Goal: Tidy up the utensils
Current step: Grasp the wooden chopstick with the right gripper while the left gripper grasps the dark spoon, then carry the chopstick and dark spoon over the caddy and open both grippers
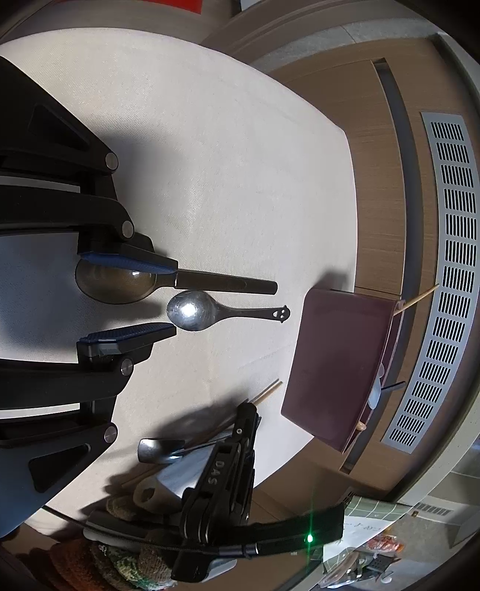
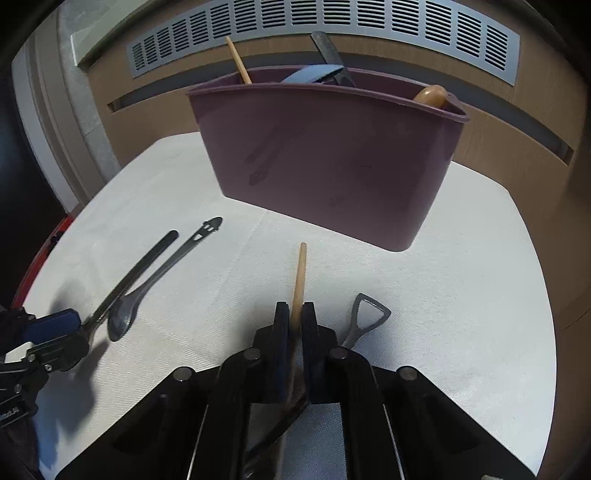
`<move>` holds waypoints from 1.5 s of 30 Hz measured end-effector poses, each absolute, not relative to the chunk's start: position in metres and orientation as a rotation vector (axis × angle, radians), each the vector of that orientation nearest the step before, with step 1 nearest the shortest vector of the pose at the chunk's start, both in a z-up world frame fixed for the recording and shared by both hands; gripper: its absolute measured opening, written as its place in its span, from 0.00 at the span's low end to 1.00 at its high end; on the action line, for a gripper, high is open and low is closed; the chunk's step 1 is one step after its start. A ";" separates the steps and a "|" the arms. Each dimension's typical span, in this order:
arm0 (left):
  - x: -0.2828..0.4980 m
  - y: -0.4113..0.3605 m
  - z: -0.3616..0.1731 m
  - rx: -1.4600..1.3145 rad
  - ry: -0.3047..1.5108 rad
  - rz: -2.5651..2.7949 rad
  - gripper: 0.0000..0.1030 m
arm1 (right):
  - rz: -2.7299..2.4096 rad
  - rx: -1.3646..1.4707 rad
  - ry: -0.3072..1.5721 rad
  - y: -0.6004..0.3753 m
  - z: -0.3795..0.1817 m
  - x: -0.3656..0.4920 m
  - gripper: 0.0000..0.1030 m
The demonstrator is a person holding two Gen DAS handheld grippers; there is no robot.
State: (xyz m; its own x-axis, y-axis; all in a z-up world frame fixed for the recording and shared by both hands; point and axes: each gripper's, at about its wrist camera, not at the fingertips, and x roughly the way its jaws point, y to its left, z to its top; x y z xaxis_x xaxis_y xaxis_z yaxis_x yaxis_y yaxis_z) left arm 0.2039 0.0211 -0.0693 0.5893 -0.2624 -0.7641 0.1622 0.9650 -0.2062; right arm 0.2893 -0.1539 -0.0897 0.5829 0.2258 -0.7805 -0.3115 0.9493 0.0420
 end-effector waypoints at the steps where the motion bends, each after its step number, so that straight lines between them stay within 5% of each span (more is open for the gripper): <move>1: 0.204 0.022 -0.069 -0.119 0.908 -0.245 0.28 | 0.322 -0.082 0.881 -0.157 -0.086 0.287 0.06; 16: 0.176 0.033 -0.077 -0.077 0.889 -0.216 0.29 | 0.360 0.041 0.675 -0.186 -0.020 0.241 0.05; 27: 0.192 0.008 -0.079 -0.031 0.907 -0.232 0.42 | 0.355 0.041 0.663 -0.185 -0.019 0.235 0.05; 45: 0.189 0.010 -0.080 0.017 0.905 -0.093 0.41 | 0.345 0.065 0.619 -0.192 -0.017 0.225 0.05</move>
